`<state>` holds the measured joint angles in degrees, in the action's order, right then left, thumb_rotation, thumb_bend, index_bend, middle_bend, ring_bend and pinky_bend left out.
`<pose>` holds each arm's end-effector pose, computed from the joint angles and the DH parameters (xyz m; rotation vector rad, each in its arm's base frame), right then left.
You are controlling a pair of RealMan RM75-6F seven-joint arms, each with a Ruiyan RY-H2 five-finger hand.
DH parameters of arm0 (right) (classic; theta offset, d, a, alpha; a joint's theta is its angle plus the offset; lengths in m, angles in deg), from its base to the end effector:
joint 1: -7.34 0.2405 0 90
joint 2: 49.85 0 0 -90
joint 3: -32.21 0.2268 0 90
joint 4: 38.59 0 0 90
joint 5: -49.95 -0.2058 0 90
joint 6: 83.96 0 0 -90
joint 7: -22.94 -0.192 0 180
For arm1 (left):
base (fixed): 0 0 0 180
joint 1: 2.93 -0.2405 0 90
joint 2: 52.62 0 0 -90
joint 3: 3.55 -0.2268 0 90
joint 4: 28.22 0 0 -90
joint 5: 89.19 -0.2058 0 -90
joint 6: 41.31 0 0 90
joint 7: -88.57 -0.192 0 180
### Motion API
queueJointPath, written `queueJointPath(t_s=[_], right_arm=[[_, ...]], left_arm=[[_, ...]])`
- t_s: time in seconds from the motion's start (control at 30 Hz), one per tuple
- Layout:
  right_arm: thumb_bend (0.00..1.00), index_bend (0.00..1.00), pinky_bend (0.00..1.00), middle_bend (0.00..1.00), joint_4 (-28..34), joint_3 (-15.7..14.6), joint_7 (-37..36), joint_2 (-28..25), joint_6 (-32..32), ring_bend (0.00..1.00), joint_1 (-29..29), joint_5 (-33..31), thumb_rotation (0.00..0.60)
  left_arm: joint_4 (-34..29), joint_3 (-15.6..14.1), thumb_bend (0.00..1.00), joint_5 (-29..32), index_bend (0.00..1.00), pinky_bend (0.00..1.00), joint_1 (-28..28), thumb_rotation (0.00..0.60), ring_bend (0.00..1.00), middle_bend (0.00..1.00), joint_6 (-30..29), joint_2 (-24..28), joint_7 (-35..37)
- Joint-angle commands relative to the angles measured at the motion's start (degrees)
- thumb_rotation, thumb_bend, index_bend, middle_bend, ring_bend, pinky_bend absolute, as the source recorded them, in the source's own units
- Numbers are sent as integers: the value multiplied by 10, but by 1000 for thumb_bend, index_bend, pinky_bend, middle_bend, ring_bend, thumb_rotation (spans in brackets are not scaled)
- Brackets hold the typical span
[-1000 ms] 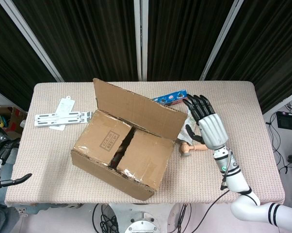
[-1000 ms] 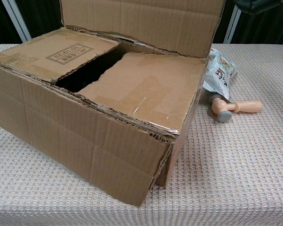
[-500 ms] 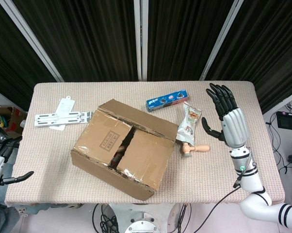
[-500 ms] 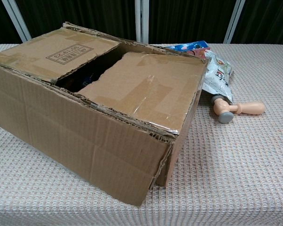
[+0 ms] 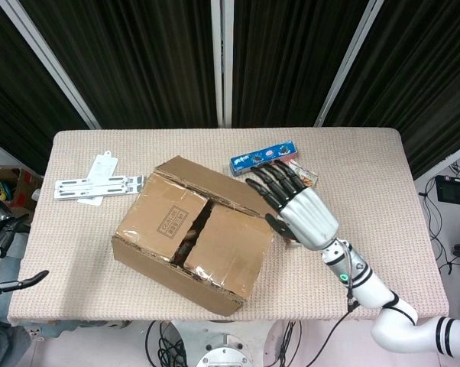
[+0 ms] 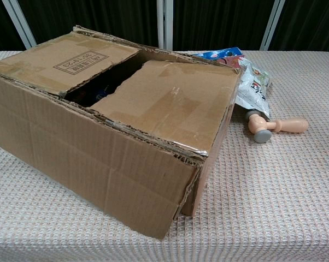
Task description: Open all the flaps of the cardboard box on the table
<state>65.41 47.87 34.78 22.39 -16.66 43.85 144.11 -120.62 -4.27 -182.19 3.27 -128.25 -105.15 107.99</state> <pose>-0.0196 -0.3163 0.0845 1.8963 -0.4948 1.4458 -0.2753 0.2198 0.1940 -1.4672 -0.9867 -1.0533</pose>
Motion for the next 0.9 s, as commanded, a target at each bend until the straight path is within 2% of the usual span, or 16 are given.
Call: queueJointPath(t_s=[0.03, 0.07, 0.13, 0.2, 0.3, 0.37, 0.43, 0.7, 0.9], right_arm=[[640, 12, 1, 52, 45, -5, 50, -1, -109, 0, 59, -63, 600], [765, 56, 29, 117, 49, -3, 40, 3, -130, 14, 71, -80, 600], [888, 153, 107, 191, 50, 1, 25, 8, -155, 59, 87, -100, 600], [963, 246, 179, 240, 48, 5, 23, 12, -178, 140, 105, -117, 600], [999, 362, 216, 350, 51, 10, 32, 14, -203, 225, 127, -142, 600], [1000, 490, 239, 445, 50, 11, 41, 18, -215, 286, 139, -156, 600], [1000, 547, 228, 471, 50, 11, 55, 20, -230, 309, 153, -178, 600], [1000, 535, 116, 447, 42, -1, 98, 47, -246, 290, 190, -244, 600], [1000, 380, 71, 325, 26, -14, 116, 70, -251, 158, 213, -284, 600]], left_arm=[[2, -1, 53, 0, 40, 150, -3, 183, 99, 119, -3, 1, 4], [4, -1, 53, 1, 40, 150, -4, 182, 99, 119, -5, 1, 6], [6, -1, 52, 1, 40, 150, -6, 181, 99, 119, -8, 2, 10], [8, -2, 52, 1, 40, 150, -9, 181, 99, 119, -11, 3, 13], [12, -3, 52, 2, 40, 150, -12, 184, 100, 119, -14, 3, 19], [15, -4, 52, 2, 40, 150, -13, 184, 99, 119, -14, 2, 22], [19, -4, 52, 3, 40, 150, -14, 182, 99, 119, -15, 1, 27], [29, -2, 53, 4, 40, 150, -16, 185, 100, 119, -18, -1, 37], [36, -3, 53, 5, 40, 151, -17, 183, 99, 119, -17, -4, 44]])
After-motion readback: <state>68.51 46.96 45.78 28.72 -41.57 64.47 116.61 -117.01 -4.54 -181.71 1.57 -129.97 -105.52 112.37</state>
